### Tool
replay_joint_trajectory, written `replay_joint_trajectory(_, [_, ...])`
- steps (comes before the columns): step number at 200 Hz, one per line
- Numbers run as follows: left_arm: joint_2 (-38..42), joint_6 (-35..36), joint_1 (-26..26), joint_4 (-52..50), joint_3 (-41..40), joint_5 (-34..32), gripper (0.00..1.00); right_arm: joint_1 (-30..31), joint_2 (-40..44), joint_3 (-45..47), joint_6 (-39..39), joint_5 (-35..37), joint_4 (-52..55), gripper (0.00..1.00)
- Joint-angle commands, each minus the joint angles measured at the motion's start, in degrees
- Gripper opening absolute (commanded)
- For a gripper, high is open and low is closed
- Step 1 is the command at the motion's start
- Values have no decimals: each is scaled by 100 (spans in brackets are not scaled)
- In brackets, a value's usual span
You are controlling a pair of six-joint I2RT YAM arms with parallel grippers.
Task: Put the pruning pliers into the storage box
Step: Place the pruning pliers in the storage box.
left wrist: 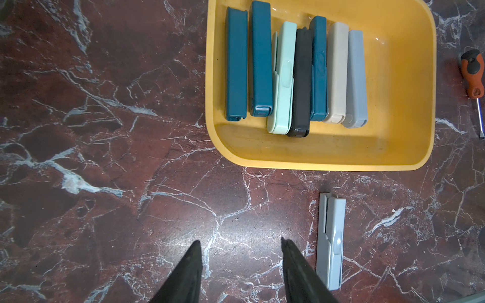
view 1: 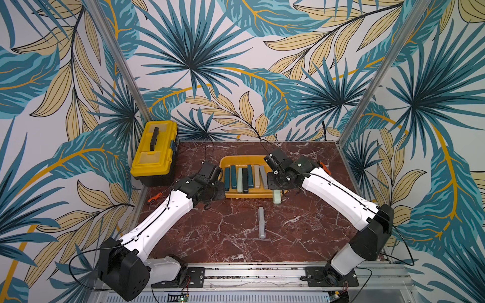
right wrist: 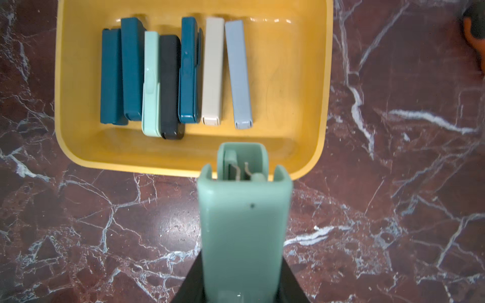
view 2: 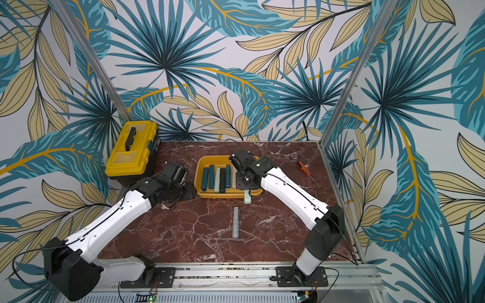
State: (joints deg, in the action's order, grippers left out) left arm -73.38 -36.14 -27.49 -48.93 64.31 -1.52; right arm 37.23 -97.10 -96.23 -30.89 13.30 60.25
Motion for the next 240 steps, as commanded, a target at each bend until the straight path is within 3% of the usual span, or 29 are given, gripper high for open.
replay_joint_trajectory(1, [120, -47, 42, -71, 26, -143, 51, -262, -506, -435, 663, -225, 116, 32])
replay_joint_trajectory(43, [7, -109, 37, -91, 102, -429, 51, -682, -1500, -1547, 1214, -431, -1, 32])
replay_joint_trajectory(95, [-149, -112, 57, -43, 278, -685, 51, -1078, -2583, -2222, 1689, -634, -403, 32])
replay_joint_trajectory(240, [-489, -161, 144, -157, 442, -544, 53, -1509, -3829, -2221, 1891, -764, -957, 32])
